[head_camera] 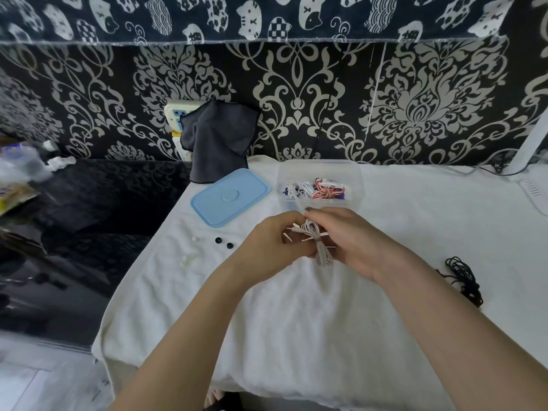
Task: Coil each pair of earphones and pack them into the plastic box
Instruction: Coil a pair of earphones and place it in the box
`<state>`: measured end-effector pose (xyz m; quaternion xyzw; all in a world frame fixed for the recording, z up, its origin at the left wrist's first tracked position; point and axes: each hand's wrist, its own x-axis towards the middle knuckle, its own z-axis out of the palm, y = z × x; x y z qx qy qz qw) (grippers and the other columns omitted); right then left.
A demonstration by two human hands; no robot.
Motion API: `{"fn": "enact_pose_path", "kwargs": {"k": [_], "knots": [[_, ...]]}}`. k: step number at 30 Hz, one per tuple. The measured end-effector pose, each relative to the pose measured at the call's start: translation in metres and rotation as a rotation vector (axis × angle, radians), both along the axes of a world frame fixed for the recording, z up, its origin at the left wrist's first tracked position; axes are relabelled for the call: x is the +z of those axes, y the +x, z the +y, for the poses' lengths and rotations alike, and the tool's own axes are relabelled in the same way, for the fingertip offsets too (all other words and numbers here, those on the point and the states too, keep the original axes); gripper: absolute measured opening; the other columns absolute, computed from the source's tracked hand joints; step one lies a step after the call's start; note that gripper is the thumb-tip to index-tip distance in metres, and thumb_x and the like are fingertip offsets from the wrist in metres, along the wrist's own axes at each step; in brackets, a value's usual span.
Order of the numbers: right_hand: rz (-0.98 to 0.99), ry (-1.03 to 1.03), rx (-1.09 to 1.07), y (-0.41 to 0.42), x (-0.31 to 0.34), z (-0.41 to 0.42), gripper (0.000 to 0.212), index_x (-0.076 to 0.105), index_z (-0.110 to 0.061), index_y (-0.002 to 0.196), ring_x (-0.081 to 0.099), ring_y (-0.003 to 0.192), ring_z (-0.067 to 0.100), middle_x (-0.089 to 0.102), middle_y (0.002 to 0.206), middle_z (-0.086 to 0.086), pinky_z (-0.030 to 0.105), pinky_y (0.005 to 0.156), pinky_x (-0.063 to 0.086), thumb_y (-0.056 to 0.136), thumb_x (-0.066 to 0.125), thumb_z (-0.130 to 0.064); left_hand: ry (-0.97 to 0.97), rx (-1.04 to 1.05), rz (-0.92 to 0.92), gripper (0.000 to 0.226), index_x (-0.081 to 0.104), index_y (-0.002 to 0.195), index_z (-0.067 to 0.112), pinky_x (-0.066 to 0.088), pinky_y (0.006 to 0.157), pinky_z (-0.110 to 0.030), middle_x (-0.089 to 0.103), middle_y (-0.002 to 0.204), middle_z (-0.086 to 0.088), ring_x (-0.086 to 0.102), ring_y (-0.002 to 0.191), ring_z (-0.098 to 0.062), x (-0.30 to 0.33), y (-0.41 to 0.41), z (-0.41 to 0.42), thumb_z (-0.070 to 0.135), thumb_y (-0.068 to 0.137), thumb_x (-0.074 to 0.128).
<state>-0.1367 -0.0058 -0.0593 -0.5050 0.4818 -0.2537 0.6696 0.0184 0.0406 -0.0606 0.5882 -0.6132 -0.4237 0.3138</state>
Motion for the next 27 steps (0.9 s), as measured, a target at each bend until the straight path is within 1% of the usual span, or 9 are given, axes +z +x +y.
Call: {"fn": "enact_pose_path", "kwargs": {"k": [3, 6, 9, 12, 14, 17, 21, 25, 27], "knots": [[-0.088, 0.053, -0.053, 0.01, 0.0, 0.001, 0.027, 0.07, 0.002, 0.1, 0.067, 0.07, 0.019, 0.072, 0.084, 0.014, 0.029, 0.063, 0.053, 0.1, 0.054, -0.02, -0.034, 0.033, -0.038, 0.022, 0.063, 0.092, 0.034, 0.047, 0.065, -0.034, 0.066, 0.086, -0.009, 0.05, 0.067, -0.014, -0.002, 0.011, 0.002, 0.026, 0.08, 0.081], [-0.197, 0.119, -0.064, 0.02, 0.001, 0.001, 0.016, 0.062, -0.002, 0.094, 0.056, 0.063, 0.02, 0.056, 0.079, 0.017, 0.031, 0.062, 0.047, 0.099, 0.053, -0.013, 0.015, 0.162, 0.04, 0.045, 0.051, 0.101, 0.026, 0.044, 0.066, -0.031, 0.055, 0.088, 0.0, 0.049, 0.071, -0.013, 0.0, 0.021, 0.007, 0.028, 0.075, 0.088], [-0.311, 0.287, -0.103, 0.028, 0.003, 0.001, 0.028, 0.055, -0.009, 0.074, 0.046, 0.05, 0.014, 0.047, 0.07, 0.009, 0.024, 0.049, 0.038, 0.099, 0.053, -0.019, 0.113, 0.153, 0.04, 0.065, 0.044, 0.126, 0.033, 0.052, 0.078, -0.027, 0.057, 0.115, 0.006, 0.062, 0.089, -0.011, 0.0, 0.033, 0.013, 0.033, 0.077, 0.087], [-0.454, 0.458, -0.078, 0.033, 0.007, 0.001, 0.035, 0.05, -0.013, 0.068, 0.04, 0.042, 0.01, 0.047, 0.063, 0.004, 0.019, 0.042, 0.031, 0.099, 0.053, -0.027, 0.107, 0.051, 0.027, 0.053, 0.052, 0.135, 0.033, 0.054, 0.088, -0.024, 0.061, 0.127, 0.003, 0.068, 0.098, -0.009, -0.004, 0.044, 0.016, 0.025, 0.089, 0.077], [-0.476, 0.494, -0.045, 0.037, 0.007, 0.002, 0.035, 0.051, -0.012, 0.068, 0.037, 0.041, 0.01, 0.048, 0.061, 0.003, 0.019, 0.041, 0.029, 0.099, 0.053, -0.029, 0.094, 0.044, 0.078, 0.026, 0.062, 0.125, 0.018, 0.056, 0.085, -0.026, 0.07, 0.113, -0.004, 0.07, 0.087, -0.009, -0.001, 0.048, 0.017, 0.017, 0.099, 0.064], [-0.467, 0.497, -0.048, 0.043, 0.005, 0.001, 0.031, 0.053, -0.012, 0.071, 0.035, 0.041, 0.009, 0.048, 0.061, 0.002, 0.019, 0.04, 0.028, 0.098, 0.055, -0.028, 0.101, 0.096, 0.155, 0.014, 0.066, 0.108, 0.002, 0.059, 0.077, -0.032, 0.071, 0.084, -0.002, 0.067, 0.07, -0.014, 0.001, 0.055, 0.018, 0.013, 0.102, 0.058], [-0.354, 0.411, -0.057, 0.052, 0.001, 0.0, 0.015, 0.057, -0.009, 0.093, 0.028, 0.042, 0.008, 0.049, 0.066, 0.003, 0.019, 0.041, 0.023, 0.097, 0.058, -0.024, 0.063, 0.14, 0.091, 0.021, 0.069, 0.098, 0.002, 0.055, 0.069, -0.029, 0.058, 0.074, -0.003, 0.054, 0.064, -0.013, 0.002, 0.063, 0.02, 0.02, 0.102, 0.058], [-0.264, 0.338, 0.008, 0.058, -0.001, 0.002, 0.015, 0.065, -0.007, 0.099, 0.023, 0.041, 0.007, 0.055, 0.075, 0.005, 0.019, 0.04, 0.023, 0.096, 0.061, -0.022, 0.027, 0.146, 0.02, 0.025, 0.069, 0.095, 0.01, 0.056, 0.077, -0.054, 0.056, 0.071, -0.003, 0.057, 0.061, -0.011, -0.001, 0.073, 0.02, 0.033, 0.099, 0.06], [-0.21, 0.26, 0.066, 0.059, -0.001, 0.004, 0.016, 0.067, -0.004, 0.102, 0.021, 0.042, 0.008, 0.061, 0.081, 0.008, 0.019, 0.04, 0.022, 0.095, 0.062, -0.017, -0.001, 0.154, -0.013, 0.024, 0.069, 0.092, 0.014, 0.055, 0.079, -0.059, 0.063, 0.076, -0.012, 0.061, 0.062, -0.012, 0.0, 0.076, 0.021, 0.036, 0.097, 0.062]]}}
